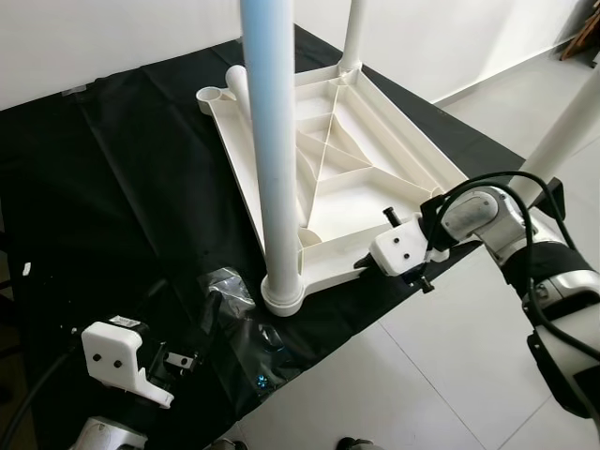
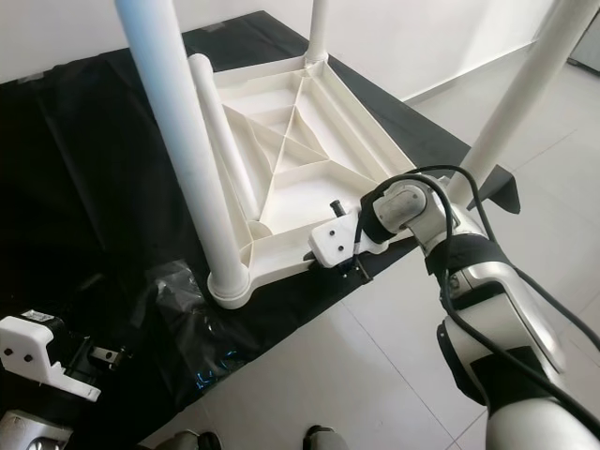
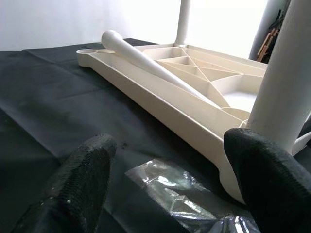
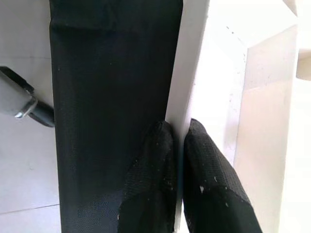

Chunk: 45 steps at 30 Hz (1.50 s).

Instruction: Building children table

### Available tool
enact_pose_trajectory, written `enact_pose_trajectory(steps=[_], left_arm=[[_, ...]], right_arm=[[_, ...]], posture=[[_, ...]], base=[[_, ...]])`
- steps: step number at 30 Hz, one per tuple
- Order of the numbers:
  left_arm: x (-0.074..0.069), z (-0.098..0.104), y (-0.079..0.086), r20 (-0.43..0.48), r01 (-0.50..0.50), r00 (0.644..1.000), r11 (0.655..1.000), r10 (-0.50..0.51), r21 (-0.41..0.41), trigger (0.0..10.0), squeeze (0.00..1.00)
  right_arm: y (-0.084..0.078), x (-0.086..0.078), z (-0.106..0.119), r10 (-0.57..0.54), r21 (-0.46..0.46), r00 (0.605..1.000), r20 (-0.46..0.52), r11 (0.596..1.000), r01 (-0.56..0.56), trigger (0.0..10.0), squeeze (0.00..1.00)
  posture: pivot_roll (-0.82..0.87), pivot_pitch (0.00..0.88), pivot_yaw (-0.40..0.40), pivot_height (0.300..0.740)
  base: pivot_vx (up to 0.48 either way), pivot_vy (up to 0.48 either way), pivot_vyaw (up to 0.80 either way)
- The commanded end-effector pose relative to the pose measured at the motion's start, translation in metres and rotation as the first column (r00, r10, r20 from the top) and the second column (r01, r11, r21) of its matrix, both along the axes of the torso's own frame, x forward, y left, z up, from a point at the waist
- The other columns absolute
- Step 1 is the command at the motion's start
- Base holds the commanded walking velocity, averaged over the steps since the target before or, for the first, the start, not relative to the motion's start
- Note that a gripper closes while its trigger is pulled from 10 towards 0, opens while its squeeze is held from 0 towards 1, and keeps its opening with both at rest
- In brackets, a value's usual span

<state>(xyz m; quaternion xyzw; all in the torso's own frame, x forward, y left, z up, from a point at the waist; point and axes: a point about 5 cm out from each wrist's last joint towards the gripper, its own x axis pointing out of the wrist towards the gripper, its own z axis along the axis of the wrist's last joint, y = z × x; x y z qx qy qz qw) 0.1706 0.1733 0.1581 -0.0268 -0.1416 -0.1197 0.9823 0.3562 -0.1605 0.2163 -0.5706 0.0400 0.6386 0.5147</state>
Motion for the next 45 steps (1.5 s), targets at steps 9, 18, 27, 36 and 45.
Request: enact_pose_trajectory(steps=[9,18,27,36,45], left_arm=[[-0.003,0.000,0.002,-0.016,-0.006,1.000,1.000,0.007,0.006,10.0,0.00],[-0.002,-0.001,0.001,-0.017,-0.002,1.000,1.000,0.002,0.002,10.0,0.00],[-0.001,-0.003,0.001,-0.019,0.002,1.000,1.000,-0.002,0.000,10.0,0.00],[-0.001,-0.003,0.000,-0.019,0.008,1.000,1.000,-0.008,-0.004,10.0,0.00],[0.000,-0.003,0.000,-0.015,0.010,1.000,1.000,-0.010,-0.007,10.0,0.00]], right_arm=[[-0.004,0.015,0.019,-0.020,-0.146,0.965,0.262,0.987,0.060,10.0,0.00],[-0.038,0.033,0.035,-0.247,-0.150,0.852,0.462,0.925,0.349,10.0,0.00],[-0.028,0.041,0.042,-0.407,0.125,0.775,0.484,0.908,0.400,10.0,1.00],[-0.002,0.018,0.050,-0.330,0.578,0.941,-0.069,0.756,0.307,10.0,1.00],[-0.004,-0.004,0.049,-0.184,0.707,0.953,-0.242,0.639,0.303,10.0,0.19]], posture=[[0.07,0.233,-0.001,0.740],[0.06,0.223,0.006,0.740],[0.07,0.213,0.008,0.740],[0.07,0.203,0.007,0.740],[0.07,0.204,0.007,0.740]], base=[[0.000,0.000,0.00],[0.000,0.000,0.00],[0.000,0.000,0.00],[0.000,0.000,0.00],[0.000,0.000,0.00]])
